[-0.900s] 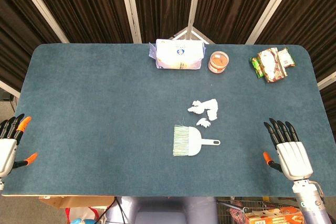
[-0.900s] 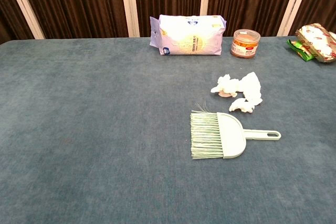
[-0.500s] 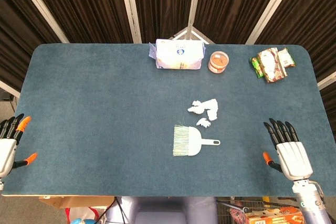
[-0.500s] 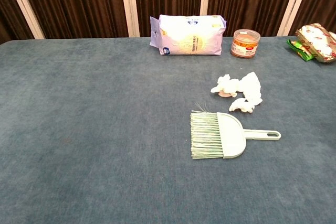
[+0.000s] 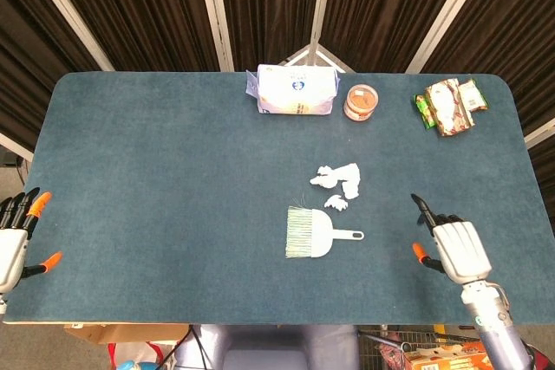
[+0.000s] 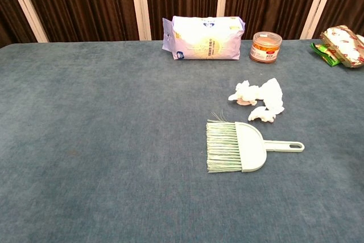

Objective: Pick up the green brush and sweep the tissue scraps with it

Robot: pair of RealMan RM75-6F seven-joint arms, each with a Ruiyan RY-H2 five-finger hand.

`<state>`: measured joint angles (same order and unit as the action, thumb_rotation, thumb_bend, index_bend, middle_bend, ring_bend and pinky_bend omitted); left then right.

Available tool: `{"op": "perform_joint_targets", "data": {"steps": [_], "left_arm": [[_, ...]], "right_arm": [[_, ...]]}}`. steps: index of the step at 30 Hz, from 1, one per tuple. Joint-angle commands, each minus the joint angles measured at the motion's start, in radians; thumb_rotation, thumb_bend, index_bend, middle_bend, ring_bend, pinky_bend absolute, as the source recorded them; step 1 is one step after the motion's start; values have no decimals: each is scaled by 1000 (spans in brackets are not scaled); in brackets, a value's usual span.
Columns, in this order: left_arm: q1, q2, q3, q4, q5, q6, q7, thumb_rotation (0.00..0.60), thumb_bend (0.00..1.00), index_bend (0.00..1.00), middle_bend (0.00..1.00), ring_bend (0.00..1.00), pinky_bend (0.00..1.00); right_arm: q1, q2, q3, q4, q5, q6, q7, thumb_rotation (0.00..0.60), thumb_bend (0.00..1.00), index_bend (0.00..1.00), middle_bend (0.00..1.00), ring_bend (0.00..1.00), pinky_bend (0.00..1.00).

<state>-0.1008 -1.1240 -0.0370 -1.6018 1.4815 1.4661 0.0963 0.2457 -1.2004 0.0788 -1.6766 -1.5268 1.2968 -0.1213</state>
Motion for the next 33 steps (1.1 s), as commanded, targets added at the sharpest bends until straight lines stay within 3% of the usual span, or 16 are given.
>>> {"op": "perform_joint_targets", "data": {"steps": [1,3,8,21,33], "left_arm": [[0,-1,1,0,1,0,0,600,0,0,0,0,0],[0,-1,1,2,2,0,1,600,0,0,0,0,0],[0,1,1,0,1,0,-5,600,0,0,0,0,0],[-2,6,2,0,2,-8,-25,600,0,0,0,0,0],[-3,9,2,-1,1,-10,-35,600,0,0,0,0,0]], "right_arm": [[61,-31,34,-2,27,-67,2,600,353,120,919,972,926],[90,-48,42,-2,34,-103,-18,600,353,228,962,1000,952],[142,-88,47,-23,75,-184,-98,600,354,313,975,1000,965],[228,-280,64,31,281,-277,-332,600,353,382,975,1000,965],[256,-379,82,130,415,-278,-392,600,354,414,975,1000,965]]}}
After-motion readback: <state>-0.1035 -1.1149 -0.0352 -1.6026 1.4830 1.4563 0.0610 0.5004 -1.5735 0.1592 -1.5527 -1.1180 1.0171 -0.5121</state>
